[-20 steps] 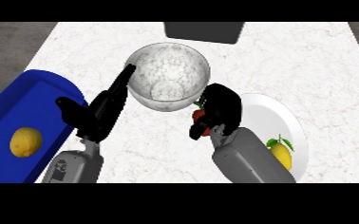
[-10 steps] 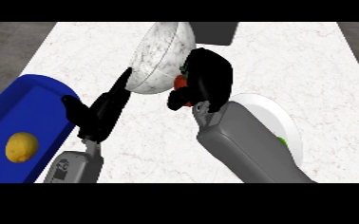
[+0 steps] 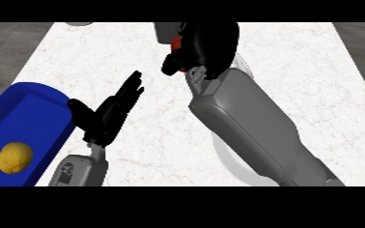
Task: Pick the bell pepper from the plate and place it in the bowl
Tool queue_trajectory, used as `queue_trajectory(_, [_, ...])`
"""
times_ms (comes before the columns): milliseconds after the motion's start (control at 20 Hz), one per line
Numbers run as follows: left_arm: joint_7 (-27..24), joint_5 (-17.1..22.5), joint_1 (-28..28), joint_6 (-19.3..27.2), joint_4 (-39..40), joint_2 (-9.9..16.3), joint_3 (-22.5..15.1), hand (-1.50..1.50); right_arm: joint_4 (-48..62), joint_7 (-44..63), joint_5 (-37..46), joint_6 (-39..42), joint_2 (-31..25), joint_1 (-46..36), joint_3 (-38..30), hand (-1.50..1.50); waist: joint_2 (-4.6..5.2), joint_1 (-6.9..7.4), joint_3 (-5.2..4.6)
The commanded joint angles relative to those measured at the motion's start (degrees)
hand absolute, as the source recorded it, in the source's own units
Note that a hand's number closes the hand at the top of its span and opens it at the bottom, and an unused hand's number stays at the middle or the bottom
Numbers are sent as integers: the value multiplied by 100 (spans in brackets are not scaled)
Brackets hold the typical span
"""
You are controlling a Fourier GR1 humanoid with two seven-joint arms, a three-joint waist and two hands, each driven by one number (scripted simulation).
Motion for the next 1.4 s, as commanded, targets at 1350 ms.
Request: queue_trajectory(1350, [-260,-17,60,-69,42,-96,-1,0,2571,925,926,-1043,81,-65,-1162,150,239,-159,49])
